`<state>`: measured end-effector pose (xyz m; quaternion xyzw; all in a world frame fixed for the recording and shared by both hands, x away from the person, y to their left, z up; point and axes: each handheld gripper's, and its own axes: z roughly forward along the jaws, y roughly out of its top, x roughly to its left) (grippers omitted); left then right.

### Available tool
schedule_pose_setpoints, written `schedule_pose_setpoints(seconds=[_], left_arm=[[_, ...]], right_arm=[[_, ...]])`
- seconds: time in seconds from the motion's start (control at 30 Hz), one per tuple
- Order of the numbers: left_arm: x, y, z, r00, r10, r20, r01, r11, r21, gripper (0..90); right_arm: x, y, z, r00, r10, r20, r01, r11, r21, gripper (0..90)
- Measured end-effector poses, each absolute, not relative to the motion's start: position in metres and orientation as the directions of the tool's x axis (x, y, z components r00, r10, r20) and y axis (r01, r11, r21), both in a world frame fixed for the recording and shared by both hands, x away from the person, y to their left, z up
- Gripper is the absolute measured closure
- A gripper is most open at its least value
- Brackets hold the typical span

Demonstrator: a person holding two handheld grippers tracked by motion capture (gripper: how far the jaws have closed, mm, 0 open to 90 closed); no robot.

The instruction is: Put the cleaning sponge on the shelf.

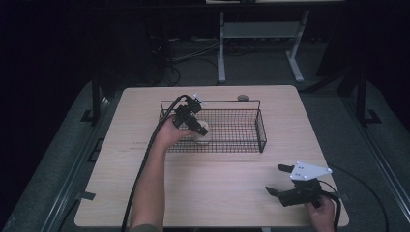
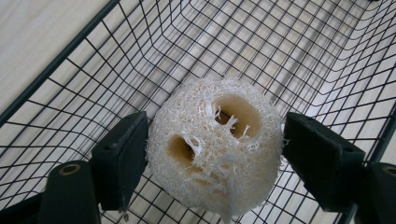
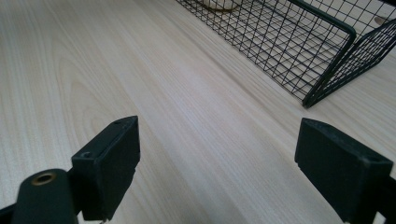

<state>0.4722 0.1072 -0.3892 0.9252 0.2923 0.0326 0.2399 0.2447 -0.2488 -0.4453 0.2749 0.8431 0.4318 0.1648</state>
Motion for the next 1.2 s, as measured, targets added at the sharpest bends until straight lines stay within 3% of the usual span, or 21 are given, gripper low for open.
schedule_pose_setpoints(seconds=[1.2], left_arm=[[0.448, 0.125, -0.363, 0.844, 0.532, -0.067, 0.491, -0.716, 0.496, 20.5]], right_arm=[[0.245, -0.249, -0.446, -0.795, 0.606, -0.037, 0.326, 0.478, 0.816, 13.5]])
